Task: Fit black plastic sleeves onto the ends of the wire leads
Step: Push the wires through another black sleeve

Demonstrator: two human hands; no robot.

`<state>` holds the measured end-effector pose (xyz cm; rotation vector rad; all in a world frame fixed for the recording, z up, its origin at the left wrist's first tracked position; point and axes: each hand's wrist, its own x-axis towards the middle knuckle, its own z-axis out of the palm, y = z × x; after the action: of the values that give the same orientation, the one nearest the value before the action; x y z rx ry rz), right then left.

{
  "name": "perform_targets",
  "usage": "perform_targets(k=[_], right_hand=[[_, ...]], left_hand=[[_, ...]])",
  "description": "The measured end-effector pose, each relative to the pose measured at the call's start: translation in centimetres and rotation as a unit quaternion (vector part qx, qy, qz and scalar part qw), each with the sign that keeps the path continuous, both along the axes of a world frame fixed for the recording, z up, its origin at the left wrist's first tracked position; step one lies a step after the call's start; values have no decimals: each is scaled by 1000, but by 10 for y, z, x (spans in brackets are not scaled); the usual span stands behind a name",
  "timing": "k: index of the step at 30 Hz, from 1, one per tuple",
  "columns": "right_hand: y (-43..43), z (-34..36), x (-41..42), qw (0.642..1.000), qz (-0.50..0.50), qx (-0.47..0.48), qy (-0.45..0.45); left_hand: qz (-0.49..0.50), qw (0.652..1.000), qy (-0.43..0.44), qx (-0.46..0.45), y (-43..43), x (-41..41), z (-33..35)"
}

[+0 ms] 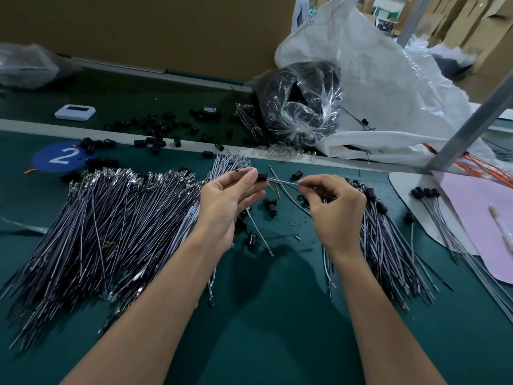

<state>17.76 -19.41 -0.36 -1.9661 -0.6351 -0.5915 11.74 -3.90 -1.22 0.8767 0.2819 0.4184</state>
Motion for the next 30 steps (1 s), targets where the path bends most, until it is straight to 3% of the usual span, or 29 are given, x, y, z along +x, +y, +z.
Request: perform_targets(k=[30], right_hand=[[-1,1,0,999,4,-29,39]], left_hand=[[-3,999,-31,34,-1,-1,0]])
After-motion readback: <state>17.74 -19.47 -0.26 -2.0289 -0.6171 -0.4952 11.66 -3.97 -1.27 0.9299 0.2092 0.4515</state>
